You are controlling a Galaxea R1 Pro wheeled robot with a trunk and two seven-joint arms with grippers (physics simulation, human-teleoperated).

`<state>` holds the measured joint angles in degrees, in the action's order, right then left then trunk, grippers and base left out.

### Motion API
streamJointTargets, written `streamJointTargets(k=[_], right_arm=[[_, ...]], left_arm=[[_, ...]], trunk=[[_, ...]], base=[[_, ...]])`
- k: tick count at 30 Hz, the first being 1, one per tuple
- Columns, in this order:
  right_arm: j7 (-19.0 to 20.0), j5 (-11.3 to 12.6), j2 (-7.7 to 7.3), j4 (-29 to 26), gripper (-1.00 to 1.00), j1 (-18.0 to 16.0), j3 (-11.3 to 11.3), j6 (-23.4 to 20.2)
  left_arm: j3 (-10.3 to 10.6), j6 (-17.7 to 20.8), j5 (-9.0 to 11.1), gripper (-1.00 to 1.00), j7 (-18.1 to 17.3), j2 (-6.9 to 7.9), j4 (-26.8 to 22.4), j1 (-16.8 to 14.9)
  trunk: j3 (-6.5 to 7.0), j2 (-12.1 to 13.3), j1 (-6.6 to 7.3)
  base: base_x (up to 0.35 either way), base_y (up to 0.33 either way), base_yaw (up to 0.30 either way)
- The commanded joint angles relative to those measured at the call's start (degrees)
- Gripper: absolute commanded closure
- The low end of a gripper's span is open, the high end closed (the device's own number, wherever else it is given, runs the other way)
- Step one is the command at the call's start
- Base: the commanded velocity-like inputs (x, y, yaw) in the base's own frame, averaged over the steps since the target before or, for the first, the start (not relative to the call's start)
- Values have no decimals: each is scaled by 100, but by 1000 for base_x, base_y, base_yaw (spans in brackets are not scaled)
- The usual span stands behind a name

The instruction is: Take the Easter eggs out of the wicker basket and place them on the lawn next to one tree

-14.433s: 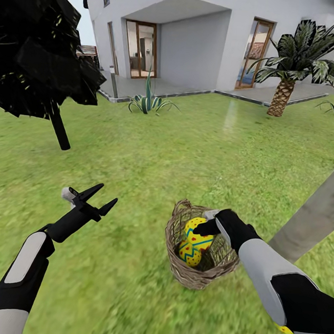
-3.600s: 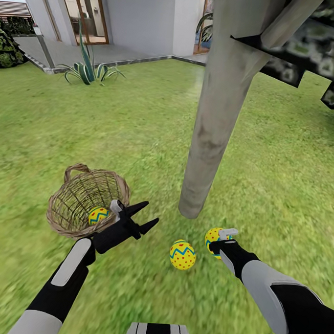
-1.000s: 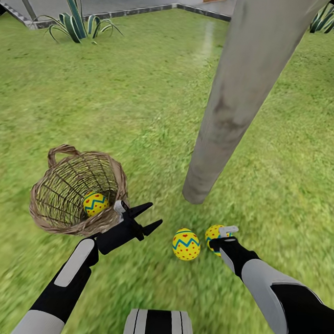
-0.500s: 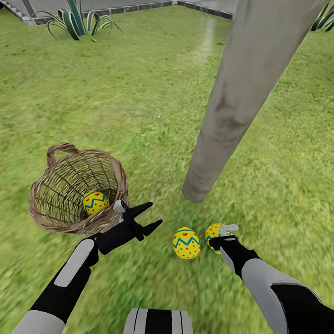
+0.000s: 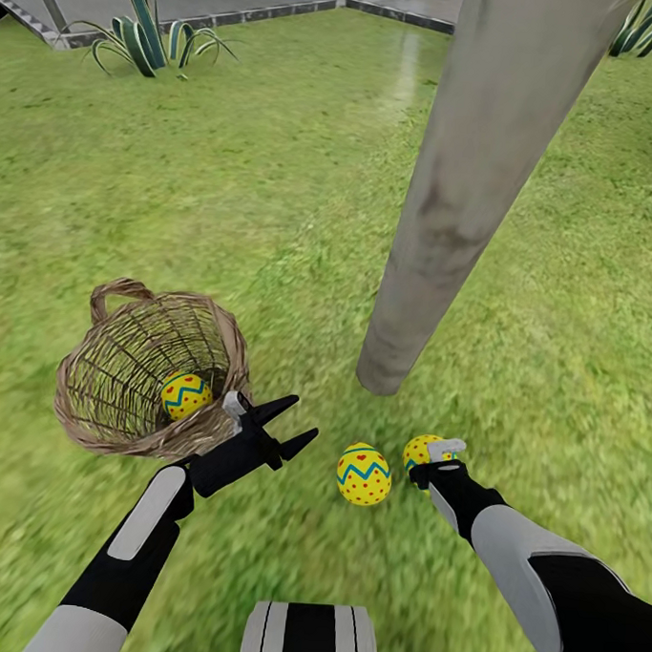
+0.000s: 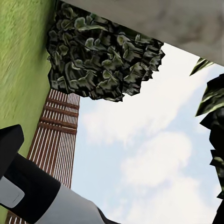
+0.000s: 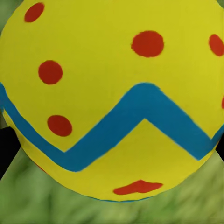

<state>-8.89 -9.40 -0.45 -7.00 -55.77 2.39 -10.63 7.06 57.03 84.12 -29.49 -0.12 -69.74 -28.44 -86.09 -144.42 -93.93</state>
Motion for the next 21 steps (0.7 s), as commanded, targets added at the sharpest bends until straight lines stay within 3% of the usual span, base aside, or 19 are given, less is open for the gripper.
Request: streamJointTargets(k=[1, 11, 21], right_arm=[[89, 96, 1, 164, -100, 4, -37, -33], [89, 96, 1, 164, -100, 4, -37, -32], [89, 93, 1, 164, -100, 4, -37, -27]], left_arm=[[-2, 18, -18, -100, -30, -11, 5, -3], [5, 18, -25, -100, -17, -45, 5, -3], [6, 18, -27, -100, -5, -47, 5, -3]], trunk=[[-4, 0, -1], [-4, 0, -1], [218, 13, 24]], base=[[0, 0, 0], [0, 0, 0], [0, 0, 0]])
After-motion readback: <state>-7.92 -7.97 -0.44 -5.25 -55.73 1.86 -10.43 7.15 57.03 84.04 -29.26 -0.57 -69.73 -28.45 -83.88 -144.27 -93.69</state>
